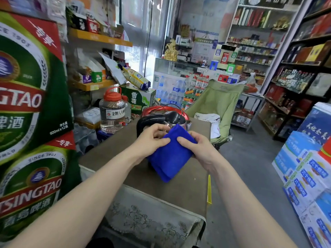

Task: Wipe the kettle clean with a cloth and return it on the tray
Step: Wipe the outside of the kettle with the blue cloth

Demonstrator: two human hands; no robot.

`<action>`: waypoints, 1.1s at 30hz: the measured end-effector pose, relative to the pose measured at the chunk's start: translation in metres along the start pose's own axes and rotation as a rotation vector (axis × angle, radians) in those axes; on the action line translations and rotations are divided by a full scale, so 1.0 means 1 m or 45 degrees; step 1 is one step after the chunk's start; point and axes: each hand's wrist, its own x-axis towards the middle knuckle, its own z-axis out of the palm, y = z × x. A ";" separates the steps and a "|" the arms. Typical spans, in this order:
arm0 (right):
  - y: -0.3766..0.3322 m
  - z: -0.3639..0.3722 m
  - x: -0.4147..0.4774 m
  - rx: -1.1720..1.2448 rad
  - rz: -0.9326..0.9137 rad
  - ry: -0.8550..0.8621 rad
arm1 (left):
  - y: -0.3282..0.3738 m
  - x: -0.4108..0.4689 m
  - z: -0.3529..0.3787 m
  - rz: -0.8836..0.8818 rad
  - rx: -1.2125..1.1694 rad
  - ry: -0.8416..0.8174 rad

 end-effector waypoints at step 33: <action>0.031 0.029 0.042 -0.995 -0.832 0.700 | -0.022 0.018 -0.010 0.102 0.636 0.375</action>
